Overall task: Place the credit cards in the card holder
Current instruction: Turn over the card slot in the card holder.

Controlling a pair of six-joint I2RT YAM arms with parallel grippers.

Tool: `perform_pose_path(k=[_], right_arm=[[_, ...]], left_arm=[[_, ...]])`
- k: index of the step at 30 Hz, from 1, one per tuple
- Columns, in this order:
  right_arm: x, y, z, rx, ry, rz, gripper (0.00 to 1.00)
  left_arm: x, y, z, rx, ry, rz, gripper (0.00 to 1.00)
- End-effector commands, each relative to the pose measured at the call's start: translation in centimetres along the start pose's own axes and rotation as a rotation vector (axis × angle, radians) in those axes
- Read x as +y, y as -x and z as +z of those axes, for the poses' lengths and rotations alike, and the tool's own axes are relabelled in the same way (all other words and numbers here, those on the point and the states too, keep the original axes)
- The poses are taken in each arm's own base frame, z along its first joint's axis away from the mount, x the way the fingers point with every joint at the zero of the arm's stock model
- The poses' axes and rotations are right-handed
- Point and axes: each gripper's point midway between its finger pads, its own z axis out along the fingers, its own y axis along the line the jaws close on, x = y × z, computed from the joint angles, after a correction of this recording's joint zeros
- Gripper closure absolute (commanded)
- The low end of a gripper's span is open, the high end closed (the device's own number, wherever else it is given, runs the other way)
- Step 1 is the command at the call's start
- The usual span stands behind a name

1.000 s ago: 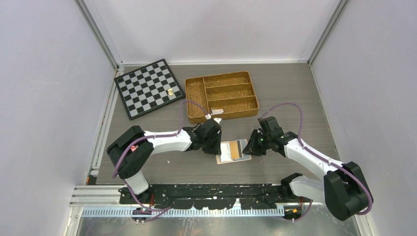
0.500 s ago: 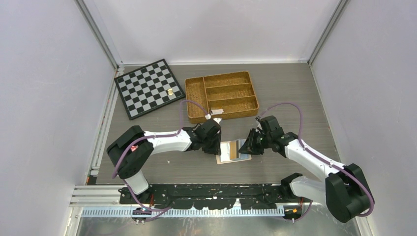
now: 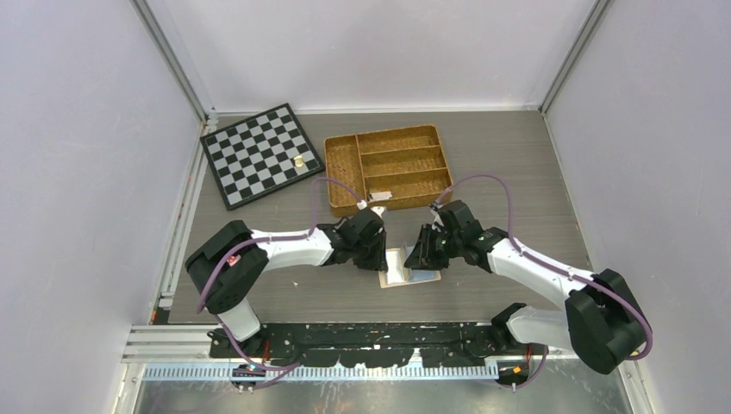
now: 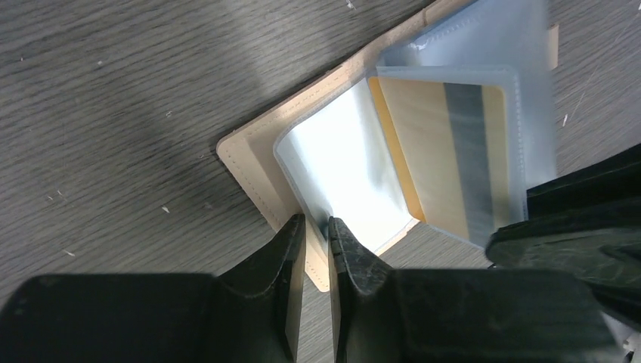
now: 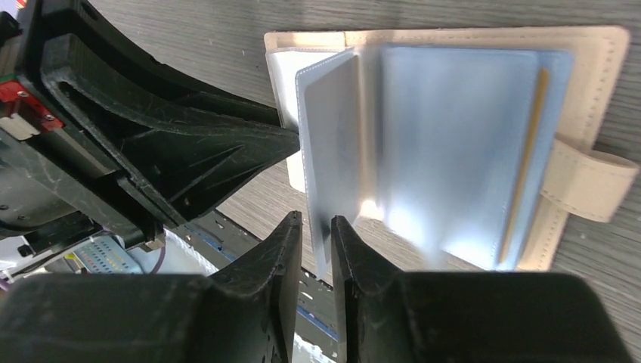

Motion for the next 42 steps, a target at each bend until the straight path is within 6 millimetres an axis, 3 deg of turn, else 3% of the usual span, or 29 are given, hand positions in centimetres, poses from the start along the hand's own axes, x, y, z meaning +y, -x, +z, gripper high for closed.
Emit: perform_pose_path(k=[1,11,18,24,29,33,37,40,42], right_arm=[[2.5,1.5,0.7,-0.050,0.034,-0.042,0.72],[4.3,1.4,2.6,-0.039,0.042,-0.083,0.62],[5.8,1.9,2.6,-0.049,0.071,-0.108,0.53],[7.8,1.4,4.4,-0.023,0.097,-0.135,0.53],[9.1,1.1,5.2,-0.016,0.107,-0.162,0.53],[9.7,2.2,4.1,-0.076,0.094,-0.196,0.53],[9.6,4.2,2.0,-0.148,0.019,-0.320,0.45],[8.7,6.2,0.2,-0.200,-0.100,-0.433,0.35],[8.0,8.7,-1.3,-0.268,-0.186,-0.470,0.29]], left_arm=[[0.4,0.7,-0.3,-0.048,-0.010,-0.017,0.79],[2.6,0.5,-2.6,-0.115,0.035,-0.029,0.68],[5.1,-0.3,-4.3,-0.142,0.100,-0.047,0.62],[5.8,0.0,-5.4,-0.162,0.100,-0.057,0.60],[7.8,0.3,-6.6,-0.173,0.135,-0.080,0.60],[8.8,0.8,-7.7,-0.190,0.142,-0.096,0.59],[8.6,1.9,-8.9,-0.216,0.126,-0.089,0.56],[7.6,3.3,-9.5,-0.238,0.075,-0.100,0.48],[7.3,4.8,-9.9,-0.258,0.049,-0.118,0.45]])
